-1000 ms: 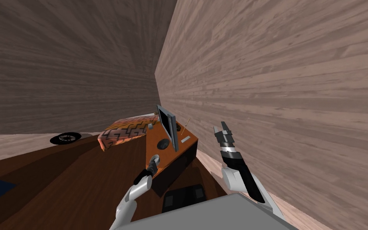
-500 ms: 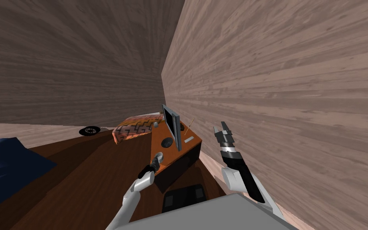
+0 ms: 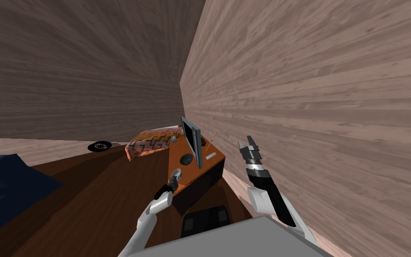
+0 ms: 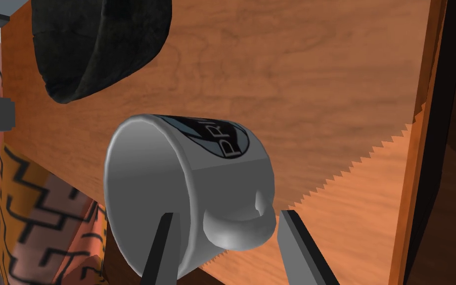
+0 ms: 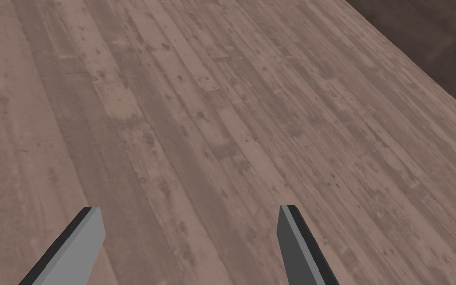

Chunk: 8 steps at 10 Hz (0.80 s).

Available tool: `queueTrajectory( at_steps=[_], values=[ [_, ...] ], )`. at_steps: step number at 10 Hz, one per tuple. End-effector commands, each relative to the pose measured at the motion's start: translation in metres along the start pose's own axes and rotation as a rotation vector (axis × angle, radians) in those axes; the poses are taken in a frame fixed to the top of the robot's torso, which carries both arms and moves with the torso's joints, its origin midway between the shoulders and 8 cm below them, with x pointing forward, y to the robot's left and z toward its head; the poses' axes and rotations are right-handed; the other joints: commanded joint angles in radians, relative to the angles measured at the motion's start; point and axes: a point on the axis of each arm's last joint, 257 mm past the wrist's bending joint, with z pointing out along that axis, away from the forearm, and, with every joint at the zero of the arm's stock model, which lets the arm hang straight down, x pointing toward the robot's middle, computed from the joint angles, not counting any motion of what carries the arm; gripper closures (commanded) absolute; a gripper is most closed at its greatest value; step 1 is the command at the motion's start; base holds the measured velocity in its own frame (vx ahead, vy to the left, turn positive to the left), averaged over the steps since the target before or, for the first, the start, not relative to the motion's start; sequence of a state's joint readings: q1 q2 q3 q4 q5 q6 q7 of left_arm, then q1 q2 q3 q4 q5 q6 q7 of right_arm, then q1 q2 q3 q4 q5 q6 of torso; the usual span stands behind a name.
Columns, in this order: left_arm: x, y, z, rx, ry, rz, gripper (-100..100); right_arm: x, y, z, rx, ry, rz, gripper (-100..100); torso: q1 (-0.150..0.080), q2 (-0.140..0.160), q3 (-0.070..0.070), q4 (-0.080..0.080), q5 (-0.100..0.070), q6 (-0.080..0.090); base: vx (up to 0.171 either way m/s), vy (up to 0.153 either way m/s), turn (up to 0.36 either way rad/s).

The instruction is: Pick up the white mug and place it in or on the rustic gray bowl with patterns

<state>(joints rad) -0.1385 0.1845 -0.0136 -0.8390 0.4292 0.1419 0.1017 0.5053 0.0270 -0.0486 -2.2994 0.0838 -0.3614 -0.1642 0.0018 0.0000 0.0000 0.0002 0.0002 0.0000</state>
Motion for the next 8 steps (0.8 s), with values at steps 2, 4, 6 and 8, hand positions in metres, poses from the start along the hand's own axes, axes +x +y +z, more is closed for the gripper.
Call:
queueTrajectory(
  at_steps=[2, 4, 6, 8],
  values=[
    [-0.002, 0.004, -0.003, -0.006, -0.008, -0.013, 100, 0.0, 0.0, 0.0, 0.0, 0.0, 0.0, 0, 0.0, 0.0, 0.0, 0.0, 0.0, 0.0, -0.002, 0.003, -0.1],
    [-0.01, 0.007, -0.008, -0.001, -0.02, -0.034, 100, 0.0, 0.0, 0.0, 0.0, 0.0, 0.0, 0, 0.0, 0.001, 0.0, 0.0, 0.001, 0.002, -0.011, 0.011, -0.204],
    [-0.019, 0.009, -0.015, 0.004, -0.034, -0.055, 100, 0.0, 0.0, 0.0, 0.0, 0.0, 0.0, 0, 0.0, 0.001, 0.001, 0.0, 0.0, 0.0, -0.009, 0.007, -0.111],
    [-0.029, 0.011, -0.021, 0.009, -0.051, -0.075, 100, 0.0, 0.0, 0.0, 0.0, 0.0, 0.0, 0, 0.0, 0.001, 0.001, 0.0, 0.0, 0.0, -0.008, 0.009, -0.134]
  ],
)
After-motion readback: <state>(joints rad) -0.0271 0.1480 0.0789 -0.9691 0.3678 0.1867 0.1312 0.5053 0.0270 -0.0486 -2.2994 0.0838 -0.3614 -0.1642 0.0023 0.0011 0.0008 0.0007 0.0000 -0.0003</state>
